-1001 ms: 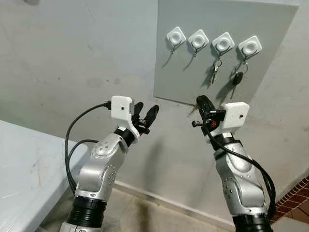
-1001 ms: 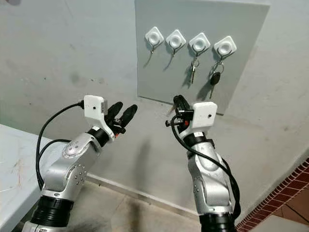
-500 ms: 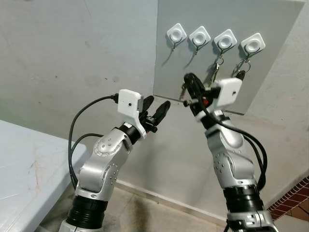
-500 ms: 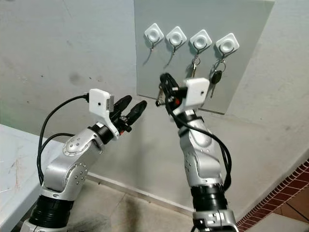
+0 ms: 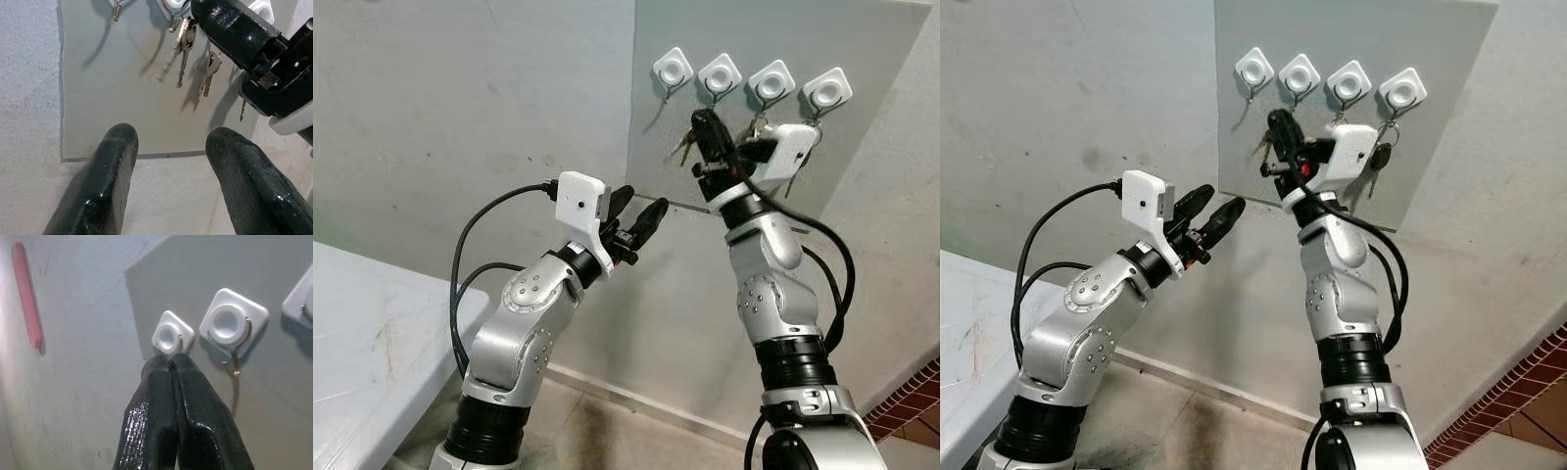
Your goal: Hang keys on a hook
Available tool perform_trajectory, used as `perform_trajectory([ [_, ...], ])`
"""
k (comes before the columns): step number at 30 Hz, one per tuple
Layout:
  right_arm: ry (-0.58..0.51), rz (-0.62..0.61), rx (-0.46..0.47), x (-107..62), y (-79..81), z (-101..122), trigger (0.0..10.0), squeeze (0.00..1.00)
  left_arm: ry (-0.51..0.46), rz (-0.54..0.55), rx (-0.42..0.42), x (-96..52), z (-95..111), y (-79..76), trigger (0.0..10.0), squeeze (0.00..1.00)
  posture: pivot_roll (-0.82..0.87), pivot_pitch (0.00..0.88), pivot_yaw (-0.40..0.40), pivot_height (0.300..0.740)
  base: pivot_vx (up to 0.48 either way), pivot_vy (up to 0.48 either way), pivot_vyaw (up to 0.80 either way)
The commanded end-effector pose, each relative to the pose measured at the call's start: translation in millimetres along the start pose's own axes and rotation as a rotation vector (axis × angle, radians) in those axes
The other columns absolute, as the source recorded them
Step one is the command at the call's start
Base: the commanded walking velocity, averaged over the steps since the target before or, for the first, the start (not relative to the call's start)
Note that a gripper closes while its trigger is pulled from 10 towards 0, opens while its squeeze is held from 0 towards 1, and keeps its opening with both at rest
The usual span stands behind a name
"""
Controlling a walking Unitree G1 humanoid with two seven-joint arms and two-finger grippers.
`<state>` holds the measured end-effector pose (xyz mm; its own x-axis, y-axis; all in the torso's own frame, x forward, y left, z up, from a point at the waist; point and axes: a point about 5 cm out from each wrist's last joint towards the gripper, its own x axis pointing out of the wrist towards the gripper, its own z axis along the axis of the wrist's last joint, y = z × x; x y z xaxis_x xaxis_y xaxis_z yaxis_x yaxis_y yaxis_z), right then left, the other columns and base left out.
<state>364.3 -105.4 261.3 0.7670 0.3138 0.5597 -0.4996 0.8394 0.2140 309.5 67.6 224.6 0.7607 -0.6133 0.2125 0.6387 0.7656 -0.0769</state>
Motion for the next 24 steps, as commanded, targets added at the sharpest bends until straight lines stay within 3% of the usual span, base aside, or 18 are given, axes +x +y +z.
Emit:
perform_trajectory([
  [1, -0.03, 0.004, 0.026, 6.6, 0.9, 4.2, 10.0, 0.0, -0.027, -0.036, 0.016, 2.1, 10.0, -6.1, 10.0, 0.0, 0.02, 0.0, -0.027, 0.74, 0.0, 0.0, 0.0],
  [24, -0.073, -0.067, 0.248, 26.0, -6.5, 3.1, 10.0, 0.0, -0.021, -0.022, -0.013, -2.4, 9.6, -8.3, 10.0, 0.0, 0.04, 0.001, -0.04, 0.74, 0.0, 0.0, 0.0],
])
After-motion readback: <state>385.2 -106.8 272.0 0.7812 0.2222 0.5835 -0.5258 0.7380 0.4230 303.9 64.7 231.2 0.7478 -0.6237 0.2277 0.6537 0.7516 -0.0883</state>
